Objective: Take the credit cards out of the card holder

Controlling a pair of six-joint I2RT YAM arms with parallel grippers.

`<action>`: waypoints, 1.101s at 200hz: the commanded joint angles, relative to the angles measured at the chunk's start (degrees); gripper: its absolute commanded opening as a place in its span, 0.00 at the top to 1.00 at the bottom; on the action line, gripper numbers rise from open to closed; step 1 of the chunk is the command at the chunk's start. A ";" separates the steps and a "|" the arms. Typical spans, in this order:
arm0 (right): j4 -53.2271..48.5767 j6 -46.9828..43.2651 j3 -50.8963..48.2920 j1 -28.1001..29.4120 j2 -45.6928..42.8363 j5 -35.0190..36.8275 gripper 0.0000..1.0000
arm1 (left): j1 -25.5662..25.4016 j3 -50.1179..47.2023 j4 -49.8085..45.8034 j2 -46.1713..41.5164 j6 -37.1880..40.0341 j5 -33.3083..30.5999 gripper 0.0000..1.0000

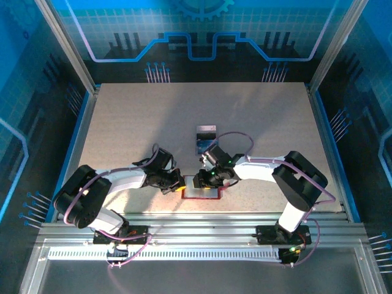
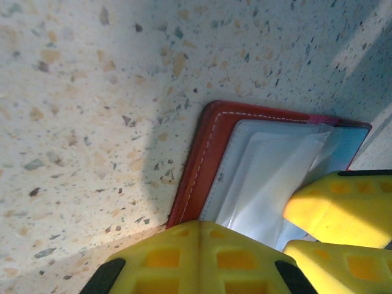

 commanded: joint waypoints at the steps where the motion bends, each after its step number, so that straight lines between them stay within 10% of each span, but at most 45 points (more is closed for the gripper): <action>1: -1.32 -0.76 -1.59 -1.04 -1.13 0.35 0.64 | -0.26 0.39 -3.03 1.41 0.76 -1.09 0.99; 70: 0.60 -0.30 -3.55 -1.67 -1.12 0.15 0.64 | -0.28 1.89 -3.74 0.70 0.90 -0.68 0.98; 220: 3.65 1.00 -5.83 -2.47 -2.04 -1.17 0.64 | -0.44 -0.90 5.35 -0.05 -5.66 5.29 0.64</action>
